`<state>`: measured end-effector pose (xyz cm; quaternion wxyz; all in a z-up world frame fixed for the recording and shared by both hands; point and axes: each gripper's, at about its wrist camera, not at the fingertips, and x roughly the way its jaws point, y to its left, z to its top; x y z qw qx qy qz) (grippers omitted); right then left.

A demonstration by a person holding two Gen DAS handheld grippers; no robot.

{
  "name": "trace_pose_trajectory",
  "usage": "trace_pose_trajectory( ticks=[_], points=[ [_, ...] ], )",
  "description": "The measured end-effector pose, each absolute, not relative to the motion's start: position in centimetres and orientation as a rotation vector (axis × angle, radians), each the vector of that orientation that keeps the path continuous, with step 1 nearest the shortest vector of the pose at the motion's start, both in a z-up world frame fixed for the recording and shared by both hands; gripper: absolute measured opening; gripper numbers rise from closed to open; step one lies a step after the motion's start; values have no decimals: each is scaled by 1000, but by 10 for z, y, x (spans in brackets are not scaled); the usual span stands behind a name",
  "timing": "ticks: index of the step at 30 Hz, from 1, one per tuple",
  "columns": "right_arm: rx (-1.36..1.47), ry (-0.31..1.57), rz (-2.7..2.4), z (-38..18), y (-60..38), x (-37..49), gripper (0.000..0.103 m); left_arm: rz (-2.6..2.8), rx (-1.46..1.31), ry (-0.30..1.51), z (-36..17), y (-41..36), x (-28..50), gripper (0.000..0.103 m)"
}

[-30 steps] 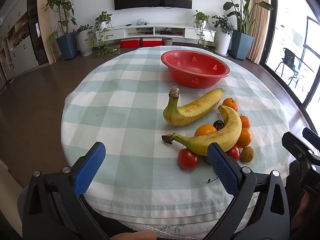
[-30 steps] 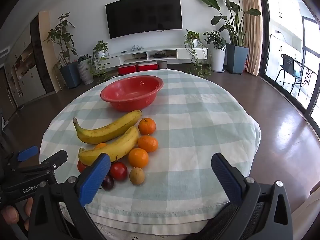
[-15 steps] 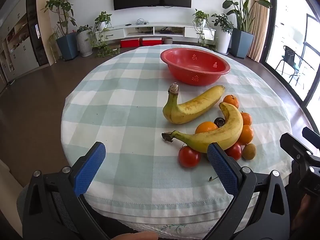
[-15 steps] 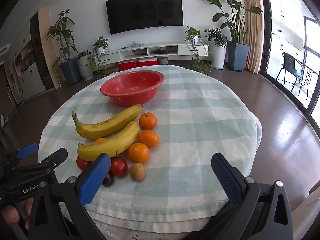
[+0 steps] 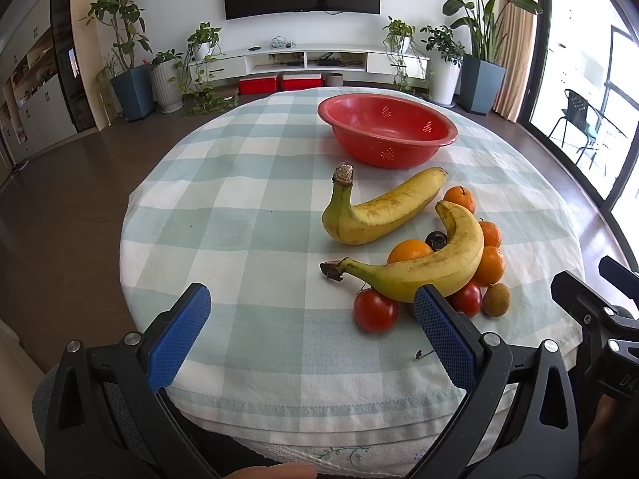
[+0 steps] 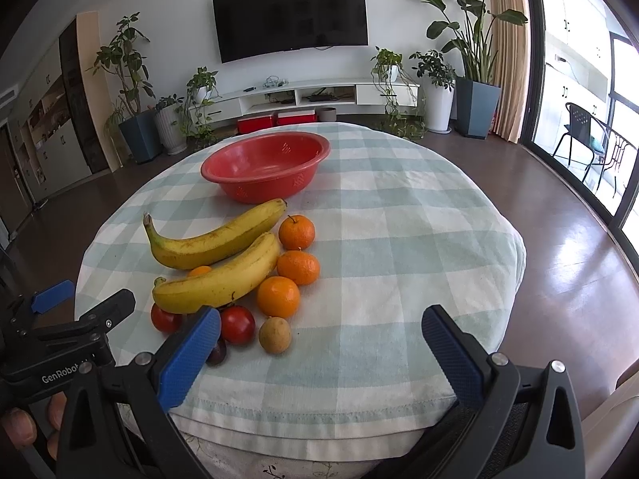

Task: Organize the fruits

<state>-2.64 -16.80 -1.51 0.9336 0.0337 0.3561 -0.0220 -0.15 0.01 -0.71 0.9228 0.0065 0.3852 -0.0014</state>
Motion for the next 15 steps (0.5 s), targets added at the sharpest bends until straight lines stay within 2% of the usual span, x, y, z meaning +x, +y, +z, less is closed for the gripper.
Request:
trace_pose_trajectory(
  ticks=[15],
  points=[
    [67, 766, -46, -22, -167, -26, 103, -3, 16, 792, -7, 0, -1, 103]
  ],
)
